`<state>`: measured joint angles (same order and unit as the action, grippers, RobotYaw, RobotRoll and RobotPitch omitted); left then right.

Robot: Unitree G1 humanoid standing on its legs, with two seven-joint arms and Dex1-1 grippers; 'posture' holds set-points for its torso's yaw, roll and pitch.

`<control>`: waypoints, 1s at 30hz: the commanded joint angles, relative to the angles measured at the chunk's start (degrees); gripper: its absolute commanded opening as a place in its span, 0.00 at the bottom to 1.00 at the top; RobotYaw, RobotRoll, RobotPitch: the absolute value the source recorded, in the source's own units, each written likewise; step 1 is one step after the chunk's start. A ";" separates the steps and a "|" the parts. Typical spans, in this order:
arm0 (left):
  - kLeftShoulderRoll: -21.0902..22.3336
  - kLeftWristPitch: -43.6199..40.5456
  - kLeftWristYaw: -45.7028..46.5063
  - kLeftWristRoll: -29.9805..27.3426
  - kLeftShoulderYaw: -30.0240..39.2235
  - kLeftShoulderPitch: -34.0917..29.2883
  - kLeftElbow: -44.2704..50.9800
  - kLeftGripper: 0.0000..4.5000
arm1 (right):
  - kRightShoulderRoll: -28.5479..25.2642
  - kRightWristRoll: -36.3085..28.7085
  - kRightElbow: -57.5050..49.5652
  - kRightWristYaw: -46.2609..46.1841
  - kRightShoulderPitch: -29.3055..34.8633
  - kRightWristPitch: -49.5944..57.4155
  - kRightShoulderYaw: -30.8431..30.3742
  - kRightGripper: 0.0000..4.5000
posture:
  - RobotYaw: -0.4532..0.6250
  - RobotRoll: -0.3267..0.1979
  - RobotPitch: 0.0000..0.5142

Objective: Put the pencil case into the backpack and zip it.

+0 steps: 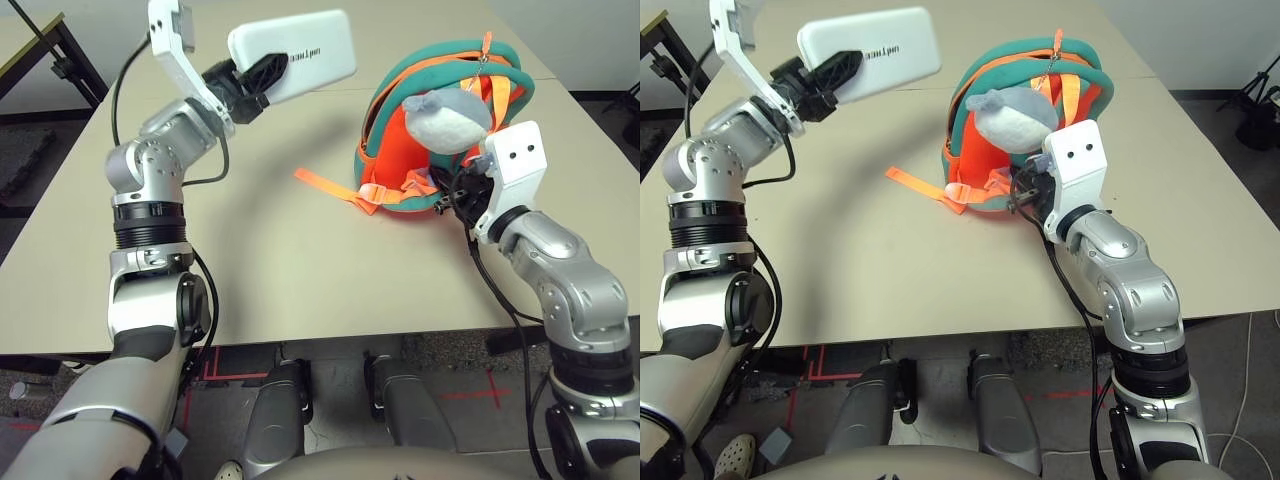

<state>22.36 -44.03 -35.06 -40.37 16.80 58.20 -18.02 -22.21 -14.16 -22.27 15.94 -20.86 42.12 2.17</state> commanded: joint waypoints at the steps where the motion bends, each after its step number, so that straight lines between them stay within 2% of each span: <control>1: 1.29 -2.96 -3.28 -4.31 1.64 1.35 2.41 0.28 | 0.11 1.04 4.25 1.55 0.48 -0.54 -2.61 0.09 | 0.30 0.62 0.32; 10: 2.05 -6.77 -4.49 -7.92 2.10 0.29 3.31 0.28 | 0.82 2.33 7.21 2.62 -0.80 -2.61 -3.94 0.09 | 0.31 0.62 0.31; 18: 2.81 -7.73 -7.75 -6.76 -1.41 -1.24 3.30 0.28 | 0.81 2.97 8.01 3.16 -1.28 -3.11 -4.02 0.09 | 0.31 0.62 0.32; 23: 3.64 -3.54 -11.90 -1.03 -6.88 -1.45 -1.36 0.28 | 0.95 3.25 8.28 3.38 -1.72 -3.17 -4.14 0.09 | 0.31 0.62 0.32; 30: 2.80 5.78 -15.81 7.74 -12.06 2.69 -10.65 0.28 | 1.11 3.60 8.05 3.61 -2.20 -2.86 -4.09 0.09 | 0.30 0.62 0.33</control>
<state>25.34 -39.81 -49.86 -35.38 6.83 59.13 -26.67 -21.50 -10.46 -15.42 18.40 -23.80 37.62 0.04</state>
